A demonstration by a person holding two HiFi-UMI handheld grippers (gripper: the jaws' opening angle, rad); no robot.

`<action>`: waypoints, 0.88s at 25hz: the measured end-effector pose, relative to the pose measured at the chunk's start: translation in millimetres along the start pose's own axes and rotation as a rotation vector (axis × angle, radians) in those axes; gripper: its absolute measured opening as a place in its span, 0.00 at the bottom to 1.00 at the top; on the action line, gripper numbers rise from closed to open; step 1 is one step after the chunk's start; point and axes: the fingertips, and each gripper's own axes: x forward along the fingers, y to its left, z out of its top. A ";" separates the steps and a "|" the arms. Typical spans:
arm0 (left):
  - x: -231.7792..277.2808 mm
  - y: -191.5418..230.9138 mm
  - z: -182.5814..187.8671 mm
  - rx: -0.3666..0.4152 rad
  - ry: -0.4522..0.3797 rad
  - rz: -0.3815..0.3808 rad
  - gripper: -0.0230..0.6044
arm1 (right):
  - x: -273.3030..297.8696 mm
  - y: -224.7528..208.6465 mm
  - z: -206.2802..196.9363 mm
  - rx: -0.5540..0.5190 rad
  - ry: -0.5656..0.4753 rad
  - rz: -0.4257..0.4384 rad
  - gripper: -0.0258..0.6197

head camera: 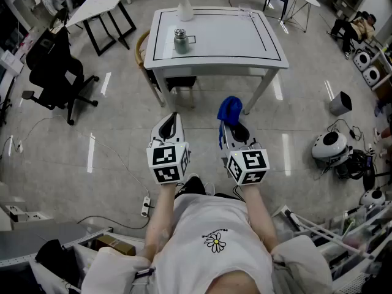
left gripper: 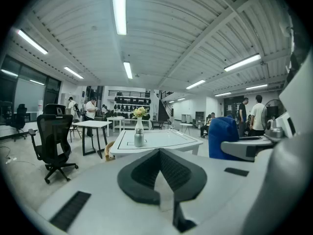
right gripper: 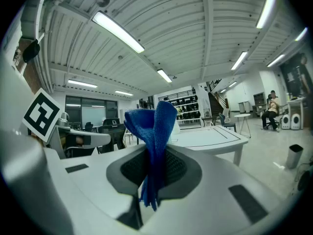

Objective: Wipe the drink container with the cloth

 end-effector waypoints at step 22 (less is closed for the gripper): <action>80.8 20.4 -4.0 -0.024 0.017 0.004 0.03 | 66.6 -53.2 -13.3 0.017 0.015 -0.034 0.11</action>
